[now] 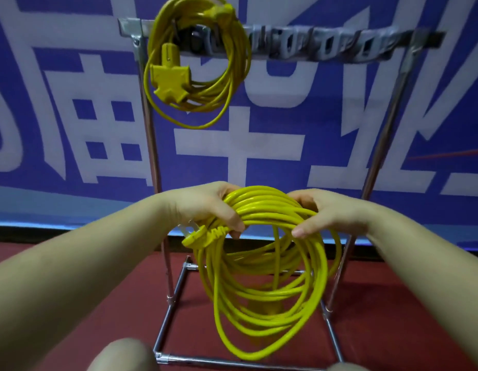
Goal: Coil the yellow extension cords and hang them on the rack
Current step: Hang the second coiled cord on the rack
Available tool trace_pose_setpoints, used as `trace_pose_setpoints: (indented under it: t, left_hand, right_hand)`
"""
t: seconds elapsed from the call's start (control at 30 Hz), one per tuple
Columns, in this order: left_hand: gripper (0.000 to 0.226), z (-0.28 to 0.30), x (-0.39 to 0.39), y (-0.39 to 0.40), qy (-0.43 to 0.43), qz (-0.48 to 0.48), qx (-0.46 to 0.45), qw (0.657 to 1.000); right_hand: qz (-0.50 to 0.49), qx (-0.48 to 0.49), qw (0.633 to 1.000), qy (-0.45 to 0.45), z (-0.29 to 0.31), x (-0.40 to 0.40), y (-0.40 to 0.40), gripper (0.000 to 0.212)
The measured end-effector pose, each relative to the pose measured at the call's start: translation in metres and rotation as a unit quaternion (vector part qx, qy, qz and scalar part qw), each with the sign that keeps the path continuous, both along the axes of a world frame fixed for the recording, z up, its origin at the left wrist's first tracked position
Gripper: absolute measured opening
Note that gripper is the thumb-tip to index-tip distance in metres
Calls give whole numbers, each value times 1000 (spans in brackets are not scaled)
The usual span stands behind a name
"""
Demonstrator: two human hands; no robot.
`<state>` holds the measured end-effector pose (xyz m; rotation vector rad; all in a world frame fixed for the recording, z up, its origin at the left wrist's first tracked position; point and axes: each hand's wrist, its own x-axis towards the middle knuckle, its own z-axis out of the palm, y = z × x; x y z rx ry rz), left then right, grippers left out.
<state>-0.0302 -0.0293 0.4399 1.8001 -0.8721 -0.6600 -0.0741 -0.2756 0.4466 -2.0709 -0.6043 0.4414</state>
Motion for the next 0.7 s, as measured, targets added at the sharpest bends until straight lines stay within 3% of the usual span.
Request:
trace_pose_setpoints:
  t: [0.07,0.2,0.3,0.5,0.6,0.7]
  left_hand:
    - [35,12,1,-7,-29,-1,13,1000]
    - [35,40,0,-24,-73,10,37,997]
    - [39,65,1,-40,-104,9,22,994]
    - [36,118,5,-78,-145,-19,-1,989]
    - [37,139,11,-96,-162,-31,0,986]
    - [31,154,21,-112,-180,-22,-3,983]
  right_hand:
    - [-9,36,999,9,2,-1,-3,71]
    - [-5,123,992,37,14,-7,-15,50]
    - [-34,163,986,28,35,-11,-30,55]
    - [-5,173,984,29,86,-15,-64,62]
    - [-27,159,987,-5,107,-8,-83,77]
    - [-76,142,986,-39,130,-3,-100,56]
